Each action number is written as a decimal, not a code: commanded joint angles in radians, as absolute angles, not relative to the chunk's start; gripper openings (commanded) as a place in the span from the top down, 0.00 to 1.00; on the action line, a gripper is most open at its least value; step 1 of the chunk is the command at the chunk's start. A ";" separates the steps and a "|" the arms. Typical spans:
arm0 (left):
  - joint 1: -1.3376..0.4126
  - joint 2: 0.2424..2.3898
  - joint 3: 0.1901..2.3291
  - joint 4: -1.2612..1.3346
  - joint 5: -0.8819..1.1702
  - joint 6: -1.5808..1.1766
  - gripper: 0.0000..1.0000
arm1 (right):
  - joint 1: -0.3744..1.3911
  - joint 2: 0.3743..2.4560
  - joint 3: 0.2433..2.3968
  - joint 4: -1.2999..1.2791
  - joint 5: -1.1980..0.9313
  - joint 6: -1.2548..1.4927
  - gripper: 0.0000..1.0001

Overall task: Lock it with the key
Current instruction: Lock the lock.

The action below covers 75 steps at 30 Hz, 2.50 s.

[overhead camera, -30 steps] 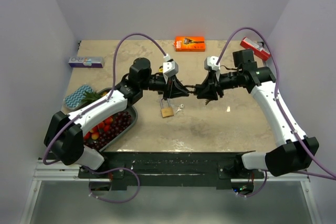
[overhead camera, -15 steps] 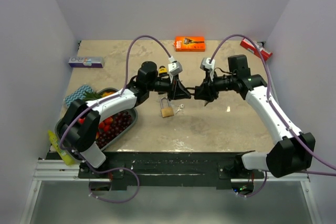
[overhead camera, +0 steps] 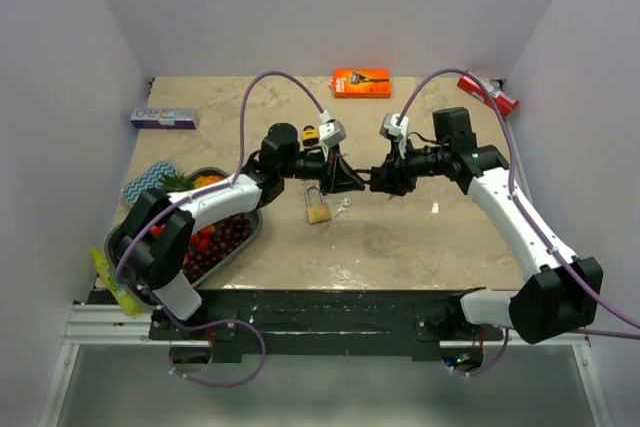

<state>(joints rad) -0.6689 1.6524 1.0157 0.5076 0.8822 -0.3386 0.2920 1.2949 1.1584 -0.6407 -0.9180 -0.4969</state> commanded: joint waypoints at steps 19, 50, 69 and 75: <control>-0.810 1.483 1.068 0.606 0.859 -0.250 1.00 | 0.342 1.531 1.519 -1.361 -1.276 -1.348 1.00; -0.463 1.539 1.255 0.463 0.905 -0.412 0.39 | 0.186 1.307 1.126 0.126 -1.195 0.199 1.00; -0.525 1.632 1.135 0.991 0.845 -0.903 0.48 | 0.219 1.278 0.971 0.666 -1.000 0.779 1.00; -0.529 1.661 1.160 0.999 0.781 -0.948 0.62 | 0.250 1.266 0.963 0.687 -0.974 0.795 1.00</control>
